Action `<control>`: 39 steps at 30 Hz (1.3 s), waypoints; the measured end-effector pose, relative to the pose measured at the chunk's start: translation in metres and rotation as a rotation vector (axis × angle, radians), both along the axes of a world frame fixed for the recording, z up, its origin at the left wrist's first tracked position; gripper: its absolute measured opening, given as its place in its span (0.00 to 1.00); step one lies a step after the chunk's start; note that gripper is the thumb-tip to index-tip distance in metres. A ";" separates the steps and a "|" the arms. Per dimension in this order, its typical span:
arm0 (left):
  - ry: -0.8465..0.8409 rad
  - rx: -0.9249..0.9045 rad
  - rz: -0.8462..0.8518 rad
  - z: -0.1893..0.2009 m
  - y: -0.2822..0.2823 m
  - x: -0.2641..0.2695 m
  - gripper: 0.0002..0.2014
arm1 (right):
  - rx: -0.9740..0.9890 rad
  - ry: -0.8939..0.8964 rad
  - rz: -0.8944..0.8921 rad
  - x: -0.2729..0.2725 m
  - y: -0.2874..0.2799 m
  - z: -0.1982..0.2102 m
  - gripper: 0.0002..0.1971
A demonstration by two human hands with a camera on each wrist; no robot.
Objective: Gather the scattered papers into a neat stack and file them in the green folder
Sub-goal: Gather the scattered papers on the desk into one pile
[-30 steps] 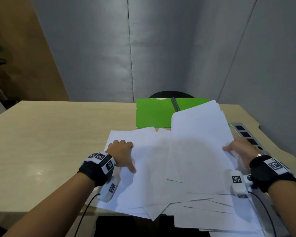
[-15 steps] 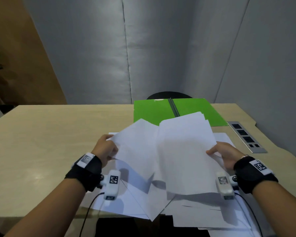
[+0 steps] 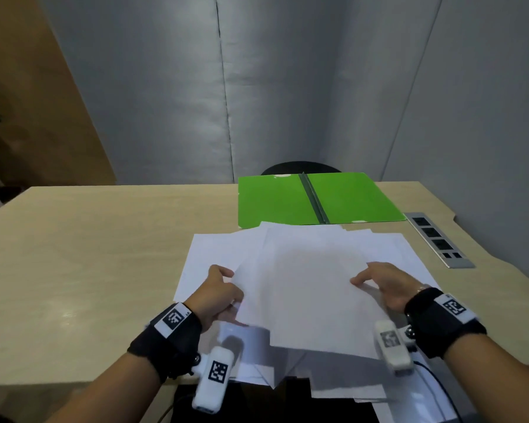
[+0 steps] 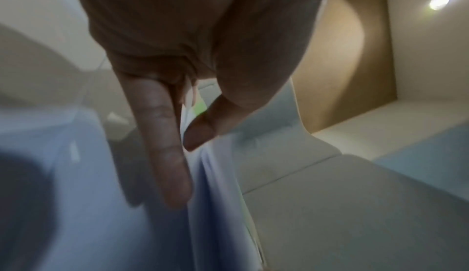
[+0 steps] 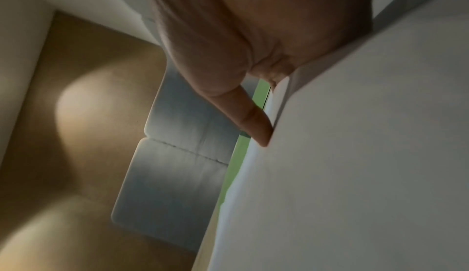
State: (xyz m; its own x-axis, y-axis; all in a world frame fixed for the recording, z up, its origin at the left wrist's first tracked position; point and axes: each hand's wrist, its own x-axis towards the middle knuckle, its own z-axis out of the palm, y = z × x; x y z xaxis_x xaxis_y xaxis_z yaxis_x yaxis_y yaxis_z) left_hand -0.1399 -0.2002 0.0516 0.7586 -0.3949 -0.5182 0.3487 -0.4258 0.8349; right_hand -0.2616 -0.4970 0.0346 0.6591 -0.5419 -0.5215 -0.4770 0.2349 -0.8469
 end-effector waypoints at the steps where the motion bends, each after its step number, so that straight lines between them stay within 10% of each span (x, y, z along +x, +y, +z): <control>1: -0.037 0.080 -0.079 0.000 0.001 -0.003 0.17 | -0.051 0.029 0.035 0.003 0.004 -0.004 0.19; 3: -0.227 0.354 -0.301 0.002 0.005 0.000 0.11 | -0.183 0.072 0.078 0.011 0.003 -0.018 0.31; 7: -0.675 0.709 -0.312 -0.002 0.019 0.035 0.18 | -0.429 0.127 0.154 0.015 0.006 -0.014 0.13; 12: -0.514 1.019 -0.284 -0.014 0.037 0.069 0.40 | -0.952 0.570 0.167 -0.003 -0.026 -0.003 0.31; 17: -0.493 0.974 -0.286 -0.028 0.012 0.057 0.49 | -0.931 0.826 0.197 -0.019 -0.050 -0.012 0.42; 29: -0.509 0.897 -0.083 -0.024 0.002 0.066 0.58 | -0.841 0.829 0.231 -0.002 -0.058 -0.008 0.39; 36: -0.590 0.595 -0.504 -0.025 -0.034 0.059 0.53 | -0.737 0.533 0.453 0.031 -0.012 -0.002 0.44; 39: -0.683 0.573 -0.407 -0.029 -0.029 0.065 0.52 | -0.752 0.563 0.384 0.029 -0.026 -0.013 0.46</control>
State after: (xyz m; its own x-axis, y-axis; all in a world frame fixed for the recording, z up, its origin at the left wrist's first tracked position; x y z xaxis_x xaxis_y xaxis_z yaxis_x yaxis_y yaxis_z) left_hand -0.0753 -0.2288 0.0222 0.8283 -0.5184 -0.2126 -0.3961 -0.8102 0.4321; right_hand -0.2323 -0.5234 0.0219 0.6218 -0.6606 -0.4207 -0.7831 -0.5202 -0.3408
